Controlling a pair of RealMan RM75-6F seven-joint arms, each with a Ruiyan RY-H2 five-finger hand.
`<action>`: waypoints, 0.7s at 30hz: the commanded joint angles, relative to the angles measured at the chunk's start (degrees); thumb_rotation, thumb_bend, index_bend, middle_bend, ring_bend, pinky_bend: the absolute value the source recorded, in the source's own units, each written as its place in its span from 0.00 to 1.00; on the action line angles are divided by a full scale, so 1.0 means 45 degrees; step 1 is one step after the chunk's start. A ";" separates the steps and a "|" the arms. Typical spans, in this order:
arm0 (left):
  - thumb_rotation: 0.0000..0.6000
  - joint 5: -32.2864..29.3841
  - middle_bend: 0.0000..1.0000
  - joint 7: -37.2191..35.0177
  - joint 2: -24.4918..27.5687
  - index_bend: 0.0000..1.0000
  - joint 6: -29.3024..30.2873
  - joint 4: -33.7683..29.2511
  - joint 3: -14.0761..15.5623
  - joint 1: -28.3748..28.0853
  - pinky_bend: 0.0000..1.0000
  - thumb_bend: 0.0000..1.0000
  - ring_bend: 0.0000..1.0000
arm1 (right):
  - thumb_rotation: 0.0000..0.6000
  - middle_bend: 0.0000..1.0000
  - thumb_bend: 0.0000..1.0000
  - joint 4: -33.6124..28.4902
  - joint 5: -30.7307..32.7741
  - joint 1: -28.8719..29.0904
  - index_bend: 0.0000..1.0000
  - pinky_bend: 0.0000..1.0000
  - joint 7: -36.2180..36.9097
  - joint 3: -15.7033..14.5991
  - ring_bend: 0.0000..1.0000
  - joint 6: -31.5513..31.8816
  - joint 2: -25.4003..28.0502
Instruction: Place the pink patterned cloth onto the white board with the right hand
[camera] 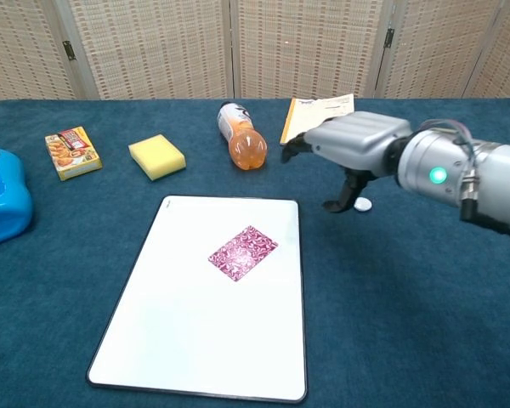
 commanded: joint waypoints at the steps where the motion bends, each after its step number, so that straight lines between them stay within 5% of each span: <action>1: 1.00 0.0119 0.10 0.0067 -0.0074 0.21 -0.0016 -0.0069 0.0034 -0.0048 0.00 0.26 0.10 | 1.00 0.18 0.33 0.0111 0.0329 -0.0371 0.26 0.08 0.0249 -0.0284 0.15 0.0141 0.0629; 9: 1.00 0.0187 0.10 0.0234 -0.0097 0.21 0.0007 -0.0219 0.0048 -0.0077 0.00 0.26 0.10 | 1.00 0.18 0.33 0.1236 0.0768 -0.0763 0.29 0.08 0.0901 -0.0546 0.15 -0.0030 0.0947; 21: 1.00 0.0108 0.10 0.0275 -0.0039 0.21 0.0066 -0.0265 0.0075 0.0001 0.00 0.26 0.10 | 1.00 0.19 0.33 0.3339 0.0775 -0.0529 0.34 0.08 0.1654 -0.0553 0.15 -0.0972 -0.0284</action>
